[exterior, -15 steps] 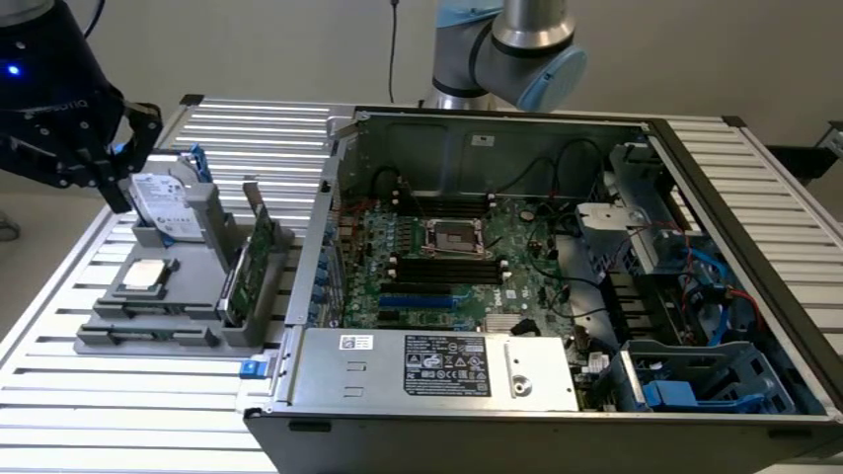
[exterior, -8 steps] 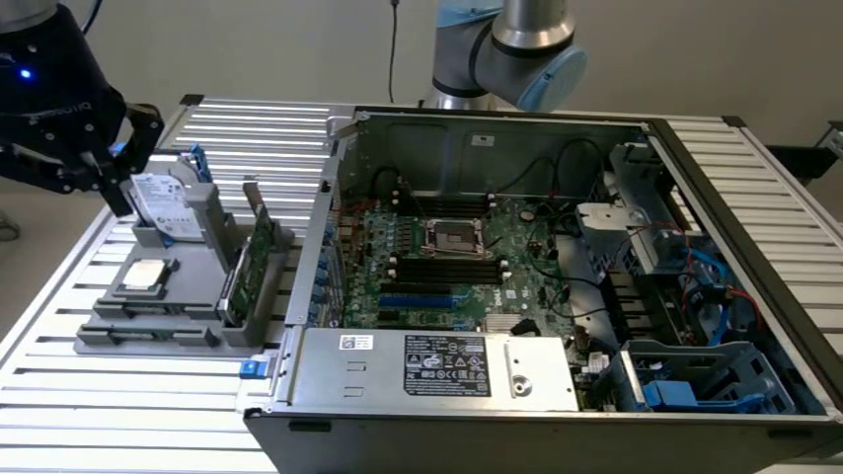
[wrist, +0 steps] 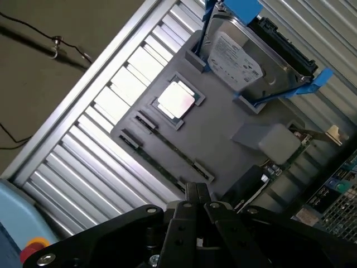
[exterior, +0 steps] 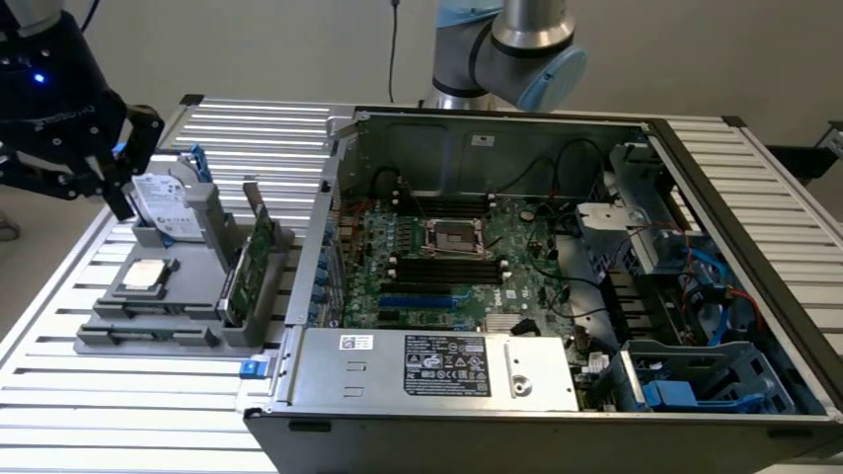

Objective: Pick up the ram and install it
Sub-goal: 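Pick up the ram and move it above insertion slot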

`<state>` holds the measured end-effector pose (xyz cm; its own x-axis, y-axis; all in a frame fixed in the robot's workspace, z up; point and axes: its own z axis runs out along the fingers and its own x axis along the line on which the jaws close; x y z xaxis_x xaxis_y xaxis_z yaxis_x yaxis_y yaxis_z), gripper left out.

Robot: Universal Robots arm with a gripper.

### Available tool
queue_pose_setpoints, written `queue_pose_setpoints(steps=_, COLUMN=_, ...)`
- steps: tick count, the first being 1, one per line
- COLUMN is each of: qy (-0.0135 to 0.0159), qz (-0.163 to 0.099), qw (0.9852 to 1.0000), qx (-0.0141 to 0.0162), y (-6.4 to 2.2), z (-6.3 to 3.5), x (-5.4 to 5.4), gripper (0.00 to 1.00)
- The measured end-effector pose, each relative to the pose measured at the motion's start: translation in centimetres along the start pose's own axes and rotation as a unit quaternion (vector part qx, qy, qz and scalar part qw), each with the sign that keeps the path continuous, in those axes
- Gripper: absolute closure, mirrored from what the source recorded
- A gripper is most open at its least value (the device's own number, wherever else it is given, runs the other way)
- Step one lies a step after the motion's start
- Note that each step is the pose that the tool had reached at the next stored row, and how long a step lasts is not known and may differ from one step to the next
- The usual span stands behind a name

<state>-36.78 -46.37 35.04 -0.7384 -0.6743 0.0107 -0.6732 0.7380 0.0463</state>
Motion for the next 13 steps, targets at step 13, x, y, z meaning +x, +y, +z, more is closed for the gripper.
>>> queue_pose_setpoints(steps=13, qy=0.0061, qz=-0.117, qw=0.9931, qx=0.002, y=-0.03, z=0.68, x=-0.01, gripper=0.89)
